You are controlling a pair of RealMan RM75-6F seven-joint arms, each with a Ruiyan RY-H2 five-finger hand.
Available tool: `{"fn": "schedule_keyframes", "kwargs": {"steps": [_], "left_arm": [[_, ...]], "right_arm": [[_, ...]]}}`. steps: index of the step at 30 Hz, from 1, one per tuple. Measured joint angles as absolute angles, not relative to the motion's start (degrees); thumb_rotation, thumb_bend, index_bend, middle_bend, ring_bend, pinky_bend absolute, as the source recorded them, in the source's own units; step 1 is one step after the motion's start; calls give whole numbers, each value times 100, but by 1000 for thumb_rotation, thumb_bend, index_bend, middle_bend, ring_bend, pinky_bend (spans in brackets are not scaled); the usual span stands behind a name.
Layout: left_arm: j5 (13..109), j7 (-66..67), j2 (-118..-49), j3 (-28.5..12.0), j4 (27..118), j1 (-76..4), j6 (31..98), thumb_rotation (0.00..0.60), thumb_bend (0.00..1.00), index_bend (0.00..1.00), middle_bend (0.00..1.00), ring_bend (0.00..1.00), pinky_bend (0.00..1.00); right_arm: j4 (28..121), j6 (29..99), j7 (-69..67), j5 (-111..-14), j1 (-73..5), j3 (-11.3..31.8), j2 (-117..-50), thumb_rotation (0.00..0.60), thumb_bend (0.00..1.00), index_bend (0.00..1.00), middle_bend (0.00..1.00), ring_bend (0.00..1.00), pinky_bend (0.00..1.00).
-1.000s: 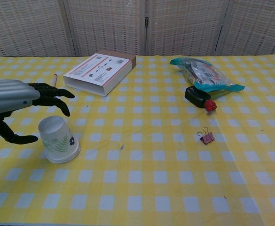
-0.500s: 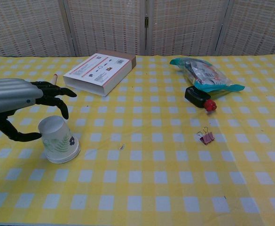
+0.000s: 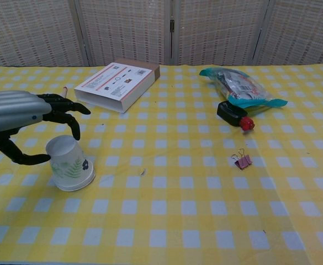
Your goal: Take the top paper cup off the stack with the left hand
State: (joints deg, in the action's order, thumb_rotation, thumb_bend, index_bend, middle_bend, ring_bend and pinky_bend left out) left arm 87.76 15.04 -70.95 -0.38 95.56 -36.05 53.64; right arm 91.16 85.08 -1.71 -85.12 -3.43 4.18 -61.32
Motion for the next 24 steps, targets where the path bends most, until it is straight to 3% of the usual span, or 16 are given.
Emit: {"fn": "schedule_keyframes", "kwargs": {"steps": [24], "left_arm": [[9205,824,-6169,-69,10349,-3380,6240,600,423,367,111,81,23]], "right_arm": [[9249,8601,-96,-8562,-321,427,-6087,600,454,0,0,40,0]]}}
